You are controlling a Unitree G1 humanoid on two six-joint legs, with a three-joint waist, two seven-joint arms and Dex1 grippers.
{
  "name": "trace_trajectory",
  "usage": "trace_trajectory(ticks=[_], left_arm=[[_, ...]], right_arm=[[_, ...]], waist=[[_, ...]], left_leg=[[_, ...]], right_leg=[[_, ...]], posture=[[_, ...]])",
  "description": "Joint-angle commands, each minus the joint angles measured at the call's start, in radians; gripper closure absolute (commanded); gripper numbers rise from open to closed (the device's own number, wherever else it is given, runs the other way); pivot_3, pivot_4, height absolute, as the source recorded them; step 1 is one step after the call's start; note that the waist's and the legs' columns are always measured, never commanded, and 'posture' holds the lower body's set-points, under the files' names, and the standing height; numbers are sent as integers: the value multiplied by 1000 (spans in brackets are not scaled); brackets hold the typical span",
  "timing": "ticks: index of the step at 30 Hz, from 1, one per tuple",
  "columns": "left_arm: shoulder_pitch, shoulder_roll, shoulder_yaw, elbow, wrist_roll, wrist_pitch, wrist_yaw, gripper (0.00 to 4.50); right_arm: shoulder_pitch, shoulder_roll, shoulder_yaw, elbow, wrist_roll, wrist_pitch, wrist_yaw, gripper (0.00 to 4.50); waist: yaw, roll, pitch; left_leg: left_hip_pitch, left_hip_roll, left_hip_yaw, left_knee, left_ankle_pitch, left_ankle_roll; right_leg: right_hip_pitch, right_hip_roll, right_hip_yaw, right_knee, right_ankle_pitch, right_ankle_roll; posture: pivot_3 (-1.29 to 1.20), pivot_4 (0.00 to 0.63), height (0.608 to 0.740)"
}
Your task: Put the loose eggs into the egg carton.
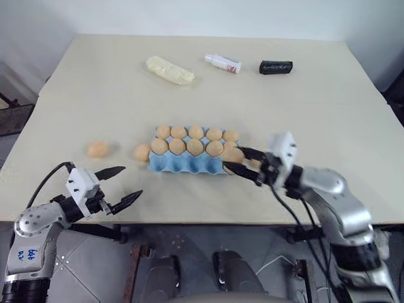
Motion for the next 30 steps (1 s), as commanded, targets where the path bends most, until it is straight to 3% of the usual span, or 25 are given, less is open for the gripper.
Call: trace_trajectory(ticks=[1,5,13,20,23,26,30], left_arm=[[13,-3,25,-48,-16,2,24,0],[22,-6,32,-77,-23,11,43,0],[30,2,44,-111,-40,31,54,0],[-56,11,-45,-122,-38,67,6,0],[-120,5,-124,-111,-16,69,-27,0],[-199,-11,-208,-83,1,73,-56,0],[-291,-36,-280,-32,16,64,-84,0]], right_arm=[[-42,21,39,89,-57,-36,-14,2894],[-60,26,58,139,-79,-56,4,2894],[-4,-13,9,21,14,-46,96,73],[189,-138,-215,-113,93,-74,105,27],[358,-188,-352,-154,72,-138,112,27],[530,-181,-495,-160,55,-210,83,27],[674,-138,-579,-121,20,-324,55,27]], waist=[[13,0,0],[14,0,0],[9,0,0],[26,1,0],[37,1,0],[43,1,0],[34,2,-1]], left_leg=[[-2,0,0,0,0,0],[-9,-1,0,0,-3,2],[-14,2,0,1,-3,1],[-11,2,-1,3,-1,1],[-12,1,-1,2,-1,1],[-11,1,-1,1,-1,1],[-10,1,1,2,-1,1]], right_leg=[[-1,0,-1,-1,0,0],[-6,-2,-4,-4,0,0],[-13,-4,-18,-1,0,-1],[-7,-7,-23,-1,0,-2],[-6,-9,-24,-3,0,-2],[-4,-8,-25,-5,0,-2],[-2,-7,-24,-5,0,-2]], posture=[[0,150,740],[0,150,740],[0,150,740],[0,150,740],[0,150,740],[0,150,740],[0,150,740]])
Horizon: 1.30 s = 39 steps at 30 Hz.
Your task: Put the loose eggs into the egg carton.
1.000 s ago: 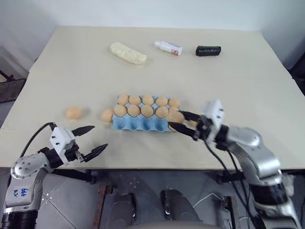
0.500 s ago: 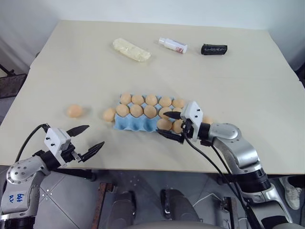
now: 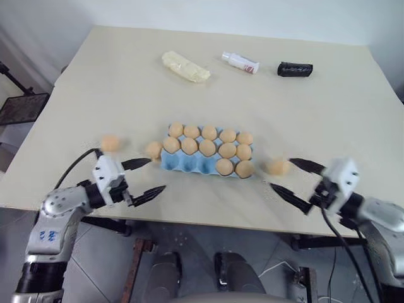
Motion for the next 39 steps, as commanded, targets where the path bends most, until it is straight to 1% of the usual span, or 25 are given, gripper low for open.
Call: trace_trajectory(ticks=[1,3,6,9,11,14,19,22,25,26,27,28,31,32,33,34,36,39], left_arm=[[-73,-22,-51,40,16,-24,-36,0],[-104,-30,-63,66,23,-36,-46,0],[-121,-30,-59,86,15,-40,-57,0],[-123,-28,-52,89,11,-41,-63,0],[-117,-26,-48,82,7,-37,-65,0],[-103,-23,-39,62,-1,-29,-61,0],[-84,-22,-23,42,5,-36,-42,0],[-74,-19,-12,27,3,-34,-33,0],[-64,-20,3,18,-2,-30,-20,0],[-62,-21,6,16,-3,-29,-18,0],[-57,-21,8,13,-3,-29,-17,0],[-54,-21,9,10,-3,-28,-15,0],[-42,-23,15,-2,-5,-24,-5,0],[-35,-22,21,-5,-6,-24,1,0],[-13,-18,52,-2,-8,-29,16,0],[18,-12,93,11,-11,-41,30,0],[53,-7,139,23,-14,-52,45,0],[138,-1,221,54,-14,-72,59,0]], right_arm=[[78,49,-74,25,-30,-128,-40,27],[100,69,-73,44,-35,-149,-55,27],[80,66,-34,53,-47,-154,-63,27],[25,39,20,65,-56,-105,-67,27],[-46,30,55,96,-60,-68,-85,27],[-182,25,111,180,-64,-28,-93,27],[-348,24,214,348,-116,-27,-69,27],[-409,24,263,444,-143,-58,-43,27],[-445,35,282,508,-145,-93,-24,27],[-453,39,283,519,-144,-100,-23,391],[-461,44,285,528,-139,-112,-15,573],[-467,45,286,534,-137,-119,-10,886],[-476,49,285,544,-138,-146,-3,1931],[-475,48,285,536,-135,-150,1,2154],[-472,46,285,480,-113,-126,7,2284],[-473,44,293,408,-91,-98,14,2284],[-474,41,301,325,-66,-60,20,2284],[-522,68,374,214,-41,40,13,2284]], waist=[[-6,0,0],[-10,0,0],[-28,1,1],[-33,1,1],[-29,1,1],[-26,1,1],[-22,1,1],[-21,2,1],[-17,2,1],[-17,2,1],[-18,2,1],[-19,2,1],[-24,2,1],[-25,2,1],[-26,2,1],[-29,2,1],[-40,3,2],[-46,3,2]], left_leg=[[2,1,1,0,0,0],[7,2,2,0,0,-1],[15,3,4,-1,0,-2],[20,5,4,-1,0,-2],[23,5,4,-1,0,-2],[23,5,3,-1,0,-2],[21,5,2,-4,0,-3],[14,5,2,-3,-1,-3],[7,5,2,-1,0,-3],[7,5,2,-1,0,-3],[7,5,2,-1,0,-3],[7,5,2,-1,0,-3],[8,5,2,0,0,-3],[8,5,3,0,0,-3],[9,5,3,0,0,-3],[9,5,3,-1,0,-3],[10,6,4,-1,0,-3],[10,7,2,-2,0,-4]], right_leg=[[1,2,2,1,0,0],[5,4,2,1,0,0],[12,5,5,2,0,-1],[17,6,5,2,0,-2],[19,5,5,2,0,-2],[18,5,5,2,0,-3],[17,5,4,-1,0,-4],[11,5,3,0,0,-4],[3,5,3,2,0,-3],[3,5,3,2,0,-3],[3,5,3,2,0,-3],[3,5,3,3,0,-3],[3,5,3,4,0,-3],[3,5,3,5,0,-3],[3,5,3,5,0,-3],[3,5,3,5,0,-3],[3,7,5,6,0,-4],[3,7,3,7,-1,-4]], posture=[[0,150,740],[0,150,740],[0,150,740],[0,150,740],[0,150,740],[0,150,740],[0,150,740],[0,150,740],[0,150,740],[0,150,740],[0,150,740],[0,150,740],[0,150,740],[0,150,740],[0,150,740],[0,150,740],[0,150,740],[0,150,740]])
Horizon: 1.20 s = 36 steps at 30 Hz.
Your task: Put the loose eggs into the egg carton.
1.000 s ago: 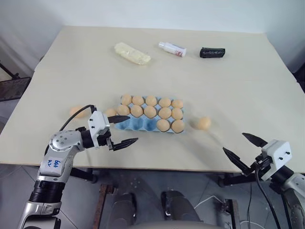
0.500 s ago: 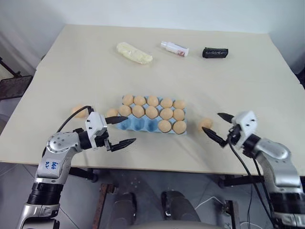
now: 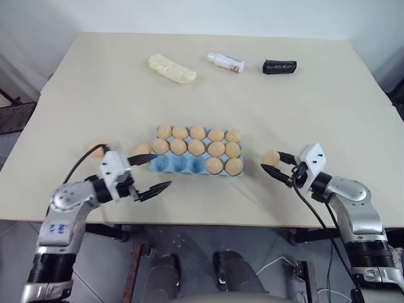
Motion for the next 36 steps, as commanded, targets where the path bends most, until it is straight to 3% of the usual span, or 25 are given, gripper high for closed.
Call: trace_trajectory(ticks=[1,6,13,20,26,29,36], left_arm=[[70,15,96,15,-17,-35,19,0],[150,5,165,-2,-23,-56,46,0],[181,-18,163,-74,-39,-47,70,0],[207,-4,141,-153,-69,-26,34,0],[206,15,120,-169,-75,0,6,0],[205,13,123,-149,-63,2,19,0],[258,-37,223,-57,-47,-4,147,0]], right_arm=[[-59,30,70,-139,39,92,-11,2284],[-202,151,247,-170,2,209,-57,2284],[-307,261,377,-5,-103,142,-67,2284],[-301,250,355,21,-96,122,-28,67],[-244,170,292,-81,-33,116,46,21],[-110,87,158,-203,89,61,134,21],[139,-26,35,-269,109,-97,207,21]], waist=[[-6,0,0],[-8,0,0],[7,-1,-1],[12,-1,-1],[12,-1,-1],[23,-1,-1],[11,-2,-1]], left_leg=[[0,0,0,0,0,0],[0,-1,0,0,0,0],[-3,-3,-1,-1,0,0],[-6,-3,-1,-4,-1,0],[-6,-3,-1,-4,-1,0],[-6,-3,-1,-5,-1,0],[-6,-2,-1,-7,-1,1]], right_leg=[[0,0,0,0,0,0],[0,-2,0,0,0,0],[-1,-6,-2,-4,0,-1],[-4,-6,-4,-6,0,-1],[-4,-6,-4,-6,0,-1],[-3,-6,-4,-8,0,-1],[-2,-4,-4,-12,0,0]], posture=[[0,150,740],[0,150,740],[0,150,740],[0,150,740],[0,150,740],[0,150,740],[0,150,740]])
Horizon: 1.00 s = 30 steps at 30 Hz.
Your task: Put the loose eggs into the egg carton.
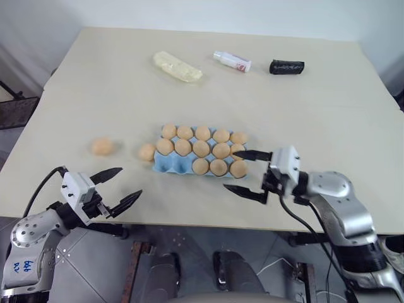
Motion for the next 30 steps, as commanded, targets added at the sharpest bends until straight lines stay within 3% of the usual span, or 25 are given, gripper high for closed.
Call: trace_trajectory(ticks=[1,14,20,25,30], left_arm=[[32,-35,78,19,-10,-8,76,0],[-118,-93,7,14,-13,85,207,0],[-500,-137,-188,258,96,146,249,0],[-604,-158,-227,356,135,141,268,0],[-621,-152,-236,383,150,144,260,0]], right_arm=[[52,-3,-61,-62,39,-85,13,21],[133,38,-44,-54,-13,-196,-59,21],[124,39,-37,-64,-22,-197,-87,21],[126,40,-24,-102,1,-177,-99,21],[124,50,-10,-122,1,-165,-122,21]], waist=[[-2,0,0],[5,-1,0],[40,-1,0],[14,-1,0],[23,-1,0]], left_leg=[[0,1,0,0,0,0],[8,0,1,6,1,-1],[5,1,-1,7,4,-1],[5,1,4,7,2,-1],[5,3,4,7,2,-2]], right_leg=[[0,1,0,1,0,0],[9,-1,1,5,1,0],[5,0,-4,9,1,0],[7,0,0,6,2,3],[4,3,0,8,2,3]], posture=[[0,150,740],[0,150,740],[0,150,740],[0,150,740],[0,150,740]])
